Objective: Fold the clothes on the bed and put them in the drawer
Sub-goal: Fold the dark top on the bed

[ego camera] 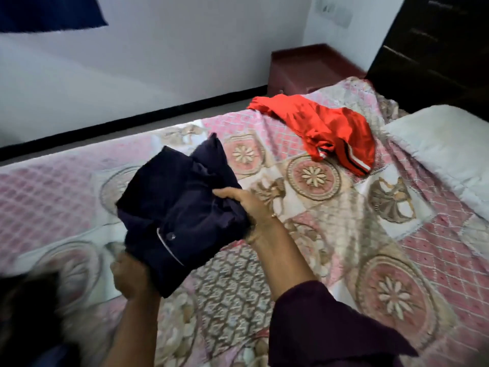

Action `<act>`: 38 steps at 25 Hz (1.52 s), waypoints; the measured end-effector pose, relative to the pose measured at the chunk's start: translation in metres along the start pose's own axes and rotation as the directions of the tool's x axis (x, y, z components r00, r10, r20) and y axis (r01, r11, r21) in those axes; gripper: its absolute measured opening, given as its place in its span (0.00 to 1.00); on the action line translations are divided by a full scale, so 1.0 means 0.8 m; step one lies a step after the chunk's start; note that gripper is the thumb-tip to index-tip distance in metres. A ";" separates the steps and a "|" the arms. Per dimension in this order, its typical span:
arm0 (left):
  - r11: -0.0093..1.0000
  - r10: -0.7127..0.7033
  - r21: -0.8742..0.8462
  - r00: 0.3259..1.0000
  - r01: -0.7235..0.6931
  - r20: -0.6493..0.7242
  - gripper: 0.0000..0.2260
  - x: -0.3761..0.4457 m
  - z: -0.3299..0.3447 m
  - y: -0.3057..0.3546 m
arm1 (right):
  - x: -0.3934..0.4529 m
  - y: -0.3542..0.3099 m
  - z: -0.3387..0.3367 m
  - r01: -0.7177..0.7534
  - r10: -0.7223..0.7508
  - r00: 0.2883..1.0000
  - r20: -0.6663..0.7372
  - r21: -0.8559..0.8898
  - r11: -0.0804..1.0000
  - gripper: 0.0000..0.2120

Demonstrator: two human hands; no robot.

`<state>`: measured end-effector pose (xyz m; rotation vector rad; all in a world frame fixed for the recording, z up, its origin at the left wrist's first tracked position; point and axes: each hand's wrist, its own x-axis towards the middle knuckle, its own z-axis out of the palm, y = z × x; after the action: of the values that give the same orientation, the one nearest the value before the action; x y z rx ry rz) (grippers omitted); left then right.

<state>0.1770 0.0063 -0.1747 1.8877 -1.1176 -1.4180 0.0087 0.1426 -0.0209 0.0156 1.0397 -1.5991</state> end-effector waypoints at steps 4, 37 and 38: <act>0.974 -0.090 0.212 0.995 0.082 0.029 0.50 0.107 -0.070 -0.133 | 0.031 0.124 -0.029 -0.152 0.070 0.939 -0.336 -0.224 0.963 0.06; 0.332 0.341 0.707 0.779 -0.624 0.527 0.24 -0.095 -0.092 0.045 | 0.013 0.150 -0.031 -0.285 -0.429 0.803 -0.414 -0.898 0.334 0.14; 0.304 0.356 0.662 0.726 -0.685 0.588 0.24 -0.111 -0.071 0.056 | 0.005 0.129 -0.039 -0.266 -0.439 0.799 -0.411 -0.896 0.355 0.13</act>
<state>0.2075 0.0551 -0.0755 1.4575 -2.7453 -0.7786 0.0741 0.1652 -0.1038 -0.3616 2.4451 -0.8111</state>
